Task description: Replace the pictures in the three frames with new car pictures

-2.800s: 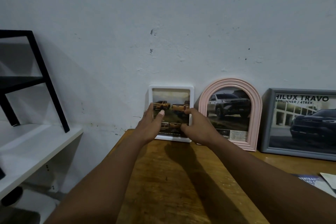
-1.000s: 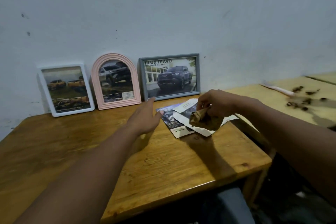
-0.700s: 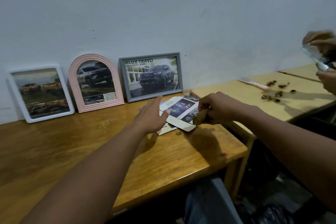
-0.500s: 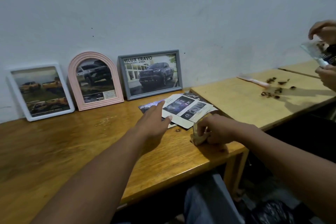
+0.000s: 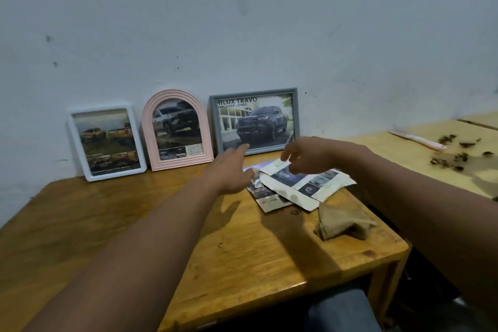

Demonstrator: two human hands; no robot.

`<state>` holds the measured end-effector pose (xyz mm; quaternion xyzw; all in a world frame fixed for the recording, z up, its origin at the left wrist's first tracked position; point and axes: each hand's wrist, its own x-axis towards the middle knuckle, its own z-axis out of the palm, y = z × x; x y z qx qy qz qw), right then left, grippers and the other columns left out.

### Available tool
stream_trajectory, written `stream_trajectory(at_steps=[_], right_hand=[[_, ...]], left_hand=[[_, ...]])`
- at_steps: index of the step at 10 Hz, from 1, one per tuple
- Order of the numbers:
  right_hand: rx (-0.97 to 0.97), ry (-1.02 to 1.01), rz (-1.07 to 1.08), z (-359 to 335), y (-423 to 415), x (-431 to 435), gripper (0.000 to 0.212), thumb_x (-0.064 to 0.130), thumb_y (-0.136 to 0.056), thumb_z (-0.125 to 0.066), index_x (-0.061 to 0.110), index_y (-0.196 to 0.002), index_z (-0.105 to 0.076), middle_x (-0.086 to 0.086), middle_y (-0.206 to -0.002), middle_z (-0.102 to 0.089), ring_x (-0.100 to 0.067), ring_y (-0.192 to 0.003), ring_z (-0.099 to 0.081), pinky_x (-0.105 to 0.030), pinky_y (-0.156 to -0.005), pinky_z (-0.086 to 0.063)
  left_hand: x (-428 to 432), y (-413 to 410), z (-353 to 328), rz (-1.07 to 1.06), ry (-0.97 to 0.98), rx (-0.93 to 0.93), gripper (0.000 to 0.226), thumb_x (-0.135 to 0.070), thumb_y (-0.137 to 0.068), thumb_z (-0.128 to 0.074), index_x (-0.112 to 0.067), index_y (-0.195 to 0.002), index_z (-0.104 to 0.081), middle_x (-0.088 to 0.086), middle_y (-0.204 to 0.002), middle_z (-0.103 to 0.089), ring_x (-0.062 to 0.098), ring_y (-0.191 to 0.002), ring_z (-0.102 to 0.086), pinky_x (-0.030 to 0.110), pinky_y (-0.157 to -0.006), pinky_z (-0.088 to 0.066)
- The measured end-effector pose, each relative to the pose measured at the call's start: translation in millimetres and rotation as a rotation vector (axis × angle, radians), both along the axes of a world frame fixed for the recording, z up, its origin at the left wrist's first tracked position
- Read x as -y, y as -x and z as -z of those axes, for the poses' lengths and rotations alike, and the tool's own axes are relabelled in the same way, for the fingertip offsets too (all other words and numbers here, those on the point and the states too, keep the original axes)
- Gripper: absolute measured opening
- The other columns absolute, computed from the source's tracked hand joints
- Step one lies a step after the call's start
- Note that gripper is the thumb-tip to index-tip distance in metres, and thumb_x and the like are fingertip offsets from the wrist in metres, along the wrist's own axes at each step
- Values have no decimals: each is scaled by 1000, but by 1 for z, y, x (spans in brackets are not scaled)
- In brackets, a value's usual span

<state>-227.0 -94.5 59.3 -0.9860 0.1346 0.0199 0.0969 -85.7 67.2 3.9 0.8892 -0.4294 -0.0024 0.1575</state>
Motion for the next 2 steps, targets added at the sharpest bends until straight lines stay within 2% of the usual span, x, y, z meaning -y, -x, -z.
stream_trajectory(at_steps=[1, 2], right_hand=[[116, 18, -88, -27, -44, -24, 48, 20, -92, -59, 12, -139, -54, -8, -137, -59, -25, -120, -57, -34, -97, -47], [226, -15, -133, -48, -84, -49, 56, 23, -90, -61, 17, -144, -46, -8, -139, -57, -26, -123, -56, -36, -101, -46]], left_hand=[[-19, -20, -34, -46, -27, 40, 74, -42, -99, -58, -21, -160, -22, 13, -160, -37, 33, -143, -39, 44, -114, -38], [-38, -43, -58, -132, -24, 22, 77, -38, -100, -58, -20, -162, -17, 13, -157, -42, 35, -139, -45, 45, -111, -42]])
